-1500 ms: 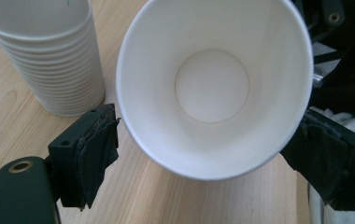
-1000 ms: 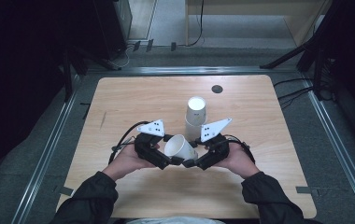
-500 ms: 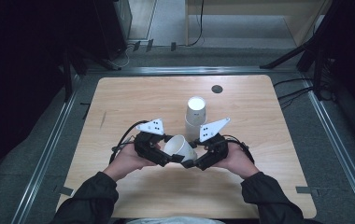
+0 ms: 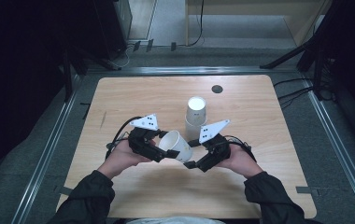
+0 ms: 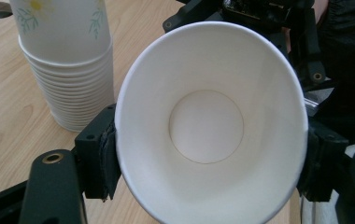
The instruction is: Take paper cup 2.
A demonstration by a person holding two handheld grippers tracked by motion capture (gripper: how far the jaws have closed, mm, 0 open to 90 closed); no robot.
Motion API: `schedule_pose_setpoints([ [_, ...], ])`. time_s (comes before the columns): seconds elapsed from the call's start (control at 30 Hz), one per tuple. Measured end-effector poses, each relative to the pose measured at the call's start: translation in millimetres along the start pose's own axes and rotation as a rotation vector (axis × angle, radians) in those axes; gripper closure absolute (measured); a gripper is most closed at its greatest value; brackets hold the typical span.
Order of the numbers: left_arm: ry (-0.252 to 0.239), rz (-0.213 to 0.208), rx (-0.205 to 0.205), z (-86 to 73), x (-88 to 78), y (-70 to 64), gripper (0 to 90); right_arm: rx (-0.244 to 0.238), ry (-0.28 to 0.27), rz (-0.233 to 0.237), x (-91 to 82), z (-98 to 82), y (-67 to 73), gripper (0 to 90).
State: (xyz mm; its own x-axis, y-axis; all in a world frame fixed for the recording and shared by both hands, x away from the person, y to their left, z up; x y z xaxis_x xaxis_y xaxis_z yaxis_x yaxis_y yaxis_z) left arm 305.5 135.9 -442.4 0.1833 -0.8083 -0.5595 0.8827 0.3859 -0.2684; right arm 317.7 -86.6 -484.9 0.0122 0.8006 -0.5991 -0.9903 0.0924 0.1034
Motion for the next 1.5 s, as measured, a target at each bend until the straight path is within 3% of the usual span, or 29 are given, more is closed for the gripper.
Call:
schedule_pose_setpoints([
  [0.57,0.043,0.109,-0.009,-9.8,-15.3,16.7,24.2,0.015,-0.029,-0.136,-18.3,-9.6,-9.4,22.0],
  [0.9,0.062,0.167,-0.024,-14.1,-21.1,26.1,24.1,-0.001,-0.027,-0.152,-28.4,-15.0,-5.4,22.5],
  [1.07,0.070,0.182,-0.023,-16.1,-23.6,29.2,24.1,0.014,-0.018,-0.168,-32.0,-18.2,-5.7,22.5],
  [1.5,0.063,0.249,-0.072,-28.6,-42.2,47.9,24.1,0.045,-0.008,-0.210,-41.2,-24.9,-11.3,22.6],
])
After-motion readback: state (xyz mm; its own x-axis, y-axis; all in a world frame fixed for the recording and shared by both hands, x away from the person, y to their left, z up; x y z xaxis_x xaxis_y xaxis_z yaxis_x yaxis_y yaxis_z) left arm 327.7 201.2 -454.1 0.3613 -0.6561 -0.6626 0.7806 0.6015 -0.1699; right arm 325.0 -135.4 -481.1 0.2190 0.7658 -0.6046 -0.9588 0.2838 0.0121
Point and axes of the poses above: each handheld gripper's, and its own axes: x roughly forward along the jaws, z roughly out of its top, y roughly to its left, the point moved 2 cm from there along x, roughly forward along the jaws, and after that the axes turned 4 degrees about -x, right-handed, at the moved point
